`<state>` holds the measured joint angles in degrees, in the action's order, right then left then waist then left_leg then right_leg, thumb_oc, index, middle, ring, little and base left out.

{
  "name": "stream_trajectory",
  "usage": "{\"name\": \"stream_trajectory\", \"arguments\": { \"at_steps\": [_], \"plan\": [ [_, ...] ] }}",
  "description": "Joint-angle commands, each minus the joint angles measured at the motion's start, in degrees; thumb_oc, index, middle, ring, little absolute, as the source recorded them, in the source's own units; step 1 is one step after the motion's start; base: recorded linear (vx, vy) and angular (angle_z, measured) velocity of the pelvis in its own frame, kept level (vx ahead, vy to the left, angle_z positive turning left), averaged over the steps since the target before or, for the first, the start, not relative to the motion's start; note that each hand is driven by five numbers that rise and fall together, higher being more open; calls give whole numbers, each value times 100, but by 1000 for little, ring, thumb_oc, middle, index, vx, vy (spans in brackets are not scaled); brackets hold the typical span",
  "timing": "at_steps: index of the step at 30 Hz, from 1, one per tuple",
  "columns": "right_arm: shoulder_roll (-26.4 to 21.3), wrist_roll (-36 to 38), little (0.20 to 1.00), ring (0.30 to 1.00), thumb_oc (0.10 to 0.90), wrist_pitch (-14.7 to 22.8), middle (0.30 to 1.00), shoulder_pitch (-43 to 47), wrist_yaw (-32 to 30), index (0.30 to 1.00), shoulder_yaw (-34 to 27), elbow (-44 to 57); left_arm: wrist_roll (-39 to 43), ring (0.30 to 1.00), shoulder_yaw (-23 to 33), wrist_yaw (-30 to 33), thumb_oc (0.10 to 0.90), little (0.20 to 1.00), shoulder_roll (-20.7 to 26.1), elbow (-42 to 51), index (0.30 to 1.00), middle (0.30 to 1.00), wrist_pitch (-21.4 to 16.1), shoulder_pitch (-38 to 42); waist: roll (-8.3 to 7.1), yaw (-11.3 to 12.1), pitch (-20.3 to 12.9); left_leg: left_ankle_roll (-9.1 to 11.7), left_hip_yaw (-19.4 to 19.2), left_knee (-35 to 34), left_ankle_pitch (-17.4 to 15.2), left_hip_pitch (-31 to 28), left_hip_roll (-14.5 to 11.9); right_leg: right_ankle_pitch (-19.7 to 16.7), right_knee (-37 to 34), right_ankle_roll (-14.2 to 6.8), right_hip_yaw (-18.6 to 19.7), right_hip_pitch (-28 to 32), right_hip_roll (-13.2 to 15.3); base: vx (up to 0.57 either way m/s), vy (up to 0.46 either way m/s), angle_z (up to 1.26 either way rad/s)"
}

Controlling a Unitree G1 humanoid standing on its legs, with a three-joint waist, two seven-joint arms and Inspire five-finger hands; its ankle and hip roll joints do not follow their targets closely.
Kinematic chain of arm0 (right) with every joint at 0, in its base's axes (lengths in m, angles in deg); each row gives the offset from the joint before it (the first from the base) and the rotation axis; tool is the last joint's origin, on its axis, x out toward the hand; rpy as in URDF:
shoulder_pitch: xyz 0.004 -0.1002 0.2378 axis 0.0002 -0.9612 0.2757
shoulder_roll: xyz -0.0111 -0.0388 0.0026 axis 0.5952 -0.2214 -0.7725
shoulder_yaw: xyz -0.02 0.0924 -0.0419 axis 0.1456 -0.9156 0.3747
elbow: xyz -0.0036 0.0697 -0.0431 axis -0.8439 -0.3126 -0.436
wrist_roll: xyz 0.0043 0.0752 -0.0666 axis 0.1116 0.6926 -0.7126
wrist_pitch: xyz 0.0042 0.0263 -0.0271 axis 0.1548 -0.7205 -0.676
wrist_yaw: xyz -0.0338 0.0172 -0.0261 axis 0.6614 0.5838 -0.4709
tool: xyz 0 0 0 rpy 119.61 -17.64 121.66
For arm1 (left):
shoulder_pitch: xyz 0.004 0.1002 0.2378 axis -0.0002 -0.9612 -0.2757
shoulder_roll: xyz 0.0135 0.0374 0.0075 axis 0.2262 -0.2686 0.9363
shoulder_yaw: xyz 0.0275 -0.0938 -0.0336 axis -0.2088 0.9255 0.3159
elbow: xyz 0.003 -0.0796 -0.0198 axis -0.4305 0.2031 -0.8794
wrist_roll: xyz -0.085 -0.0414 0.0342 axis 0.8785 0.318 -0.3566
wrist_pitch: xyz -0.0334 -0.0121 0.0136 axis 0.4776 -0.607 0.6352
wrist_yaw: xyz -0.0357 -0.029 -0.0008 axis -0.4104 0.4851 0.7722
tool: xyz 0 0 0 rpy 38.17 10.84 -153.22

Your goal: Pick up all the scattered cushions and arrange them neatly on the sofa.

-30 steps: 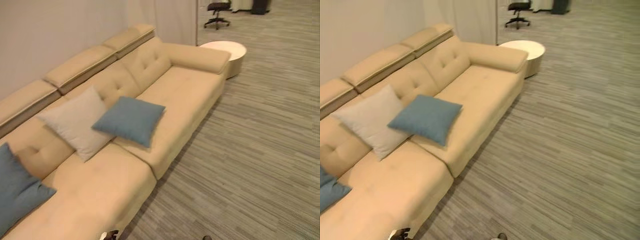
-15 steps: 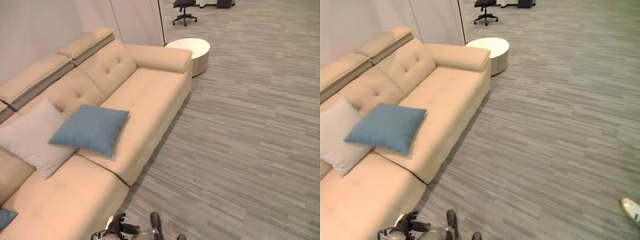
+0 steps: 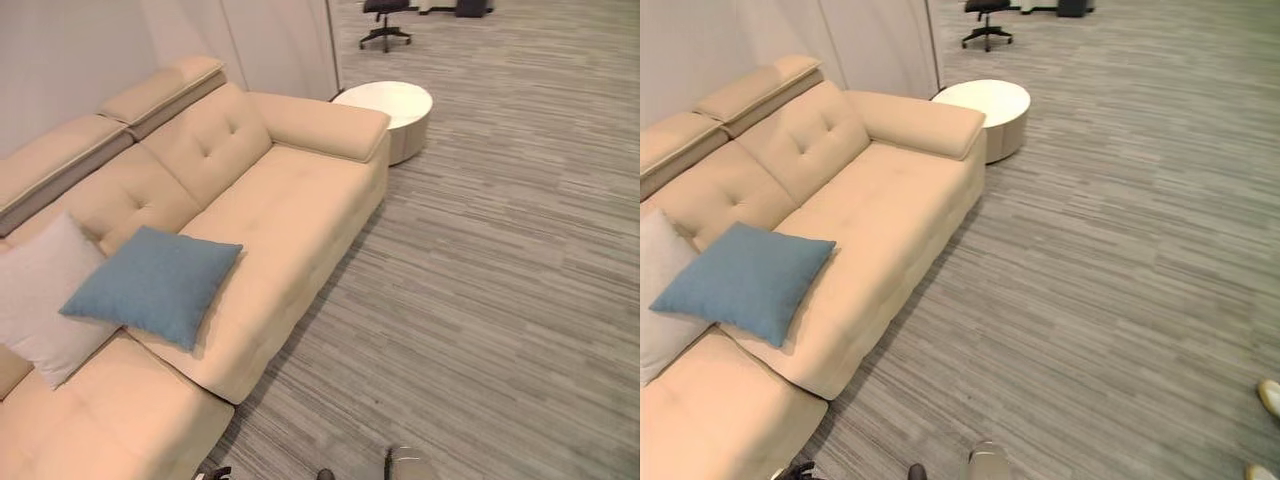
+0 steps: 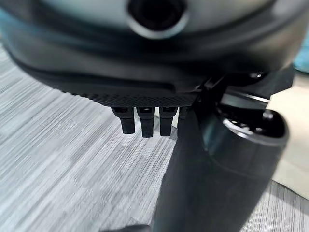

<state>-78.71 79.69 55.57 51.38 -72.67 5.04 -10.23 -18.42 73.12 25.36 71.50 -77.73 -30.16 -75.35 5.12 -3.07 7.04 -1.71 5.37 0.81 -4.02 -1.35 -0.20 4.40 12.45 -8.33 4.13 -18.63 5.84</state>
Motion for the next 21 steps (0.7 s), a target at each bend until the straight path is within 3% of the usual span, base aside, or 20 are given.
{"name": "stream_trajectory", "arguments": {
  "at_steps": [1,4,5,7,8,9,12,14,17,21],
  "plan": [
    [-174,100,900,900,800,75,900,38,-86,900,-154,-256,384,900,217,84,800,900,79,-42,900,900,-141,102,-97,-85,-32,344,-388,114,-457,-461,-2,-639,-292,6,-344,389,-105,339,-237,119],
    [-171,-15,900,900,800,122,900,39,-24,900,-92,-283,924,900,452,-8,800,900,17,-22,900,900,-206,28,-130,-9,-100,491,-344,1026,-308,-165,-184,-533,-475,147,-579,748,-174,294,-274,79],
    [-220,-59,900,900,800,142,900,87,-46,900,-68,-278,1134,900,484,-21,800,900,-2,13,900,900,-207,49,-185,38,-34,560,-481,1746,-113,257,-313,-456,-470,230,-774,903,-104,113,-232,101],
    [-294,-69,900,900,800,119,900,119,-116,900,2,-229,1398,900,488,-28,800,900,-21,108,900,900,-183,124,-278,160,170,476,-987,2687,45,798,-597,-271,-525,400,-1187,1240,3,76,-239,115],
    [-304,-77,900,900,800,115,900,103,-132,900,20,-195,1471,900,515,-34,800,900,-17,112,900,900,-176,140,-336,182,184,440,-1258,2729,72,941,-693,-197,-567,444,-1321,1340,29,137,-207,92],
    [-349,-90,900,900,800,104,900,90,-127,900,41,-159,1577,900,535,-52,800,900,-26,120,900,900,-181,141,-348,241,217,424,-1506,2688,-21,1134,-775,-85,-609,458,-1471,1495,27,177,-117,92],
    [-470,-227,900,900,800,93,900,109,-118,900,155,-103,1669,900,591,-108,800,900,-16,120,900,900,-171,66,-382,395,163,357,-1693,2137,-114,1413,-594,32,-705,461,-1680,1691,18,199,-31,75],
    [-499,-339,900,900,800,40,900,139,-152,900,222,-9,1720,900,733,-10,800,900,43,68,900,900,-159,17,-367,598,120,551,-2091,1235,552,1718,-752,174,-805,397,-1928,1981,-109,414,4,53],
    [-445,-431,900,900,800,17,900,122,-277,900,300,85,1775,900,889,242,800,900,97,125,900,900,-225,2,-467,754,127,749,-2527,663,847,1811,-1054,407,-795,308,-2133,2382,-58,385,79,51],
    [-306,-624,900,900,800,-30,900,109,-216,900,400,77,1761,900,1088,213,800,900,188,-60,900,900,-134,-152,-537,833,-79,769,-2670,416,1091,1571,-1049,606,-739,169,-2296,2822,-5,373,146,36]
  ]
}}
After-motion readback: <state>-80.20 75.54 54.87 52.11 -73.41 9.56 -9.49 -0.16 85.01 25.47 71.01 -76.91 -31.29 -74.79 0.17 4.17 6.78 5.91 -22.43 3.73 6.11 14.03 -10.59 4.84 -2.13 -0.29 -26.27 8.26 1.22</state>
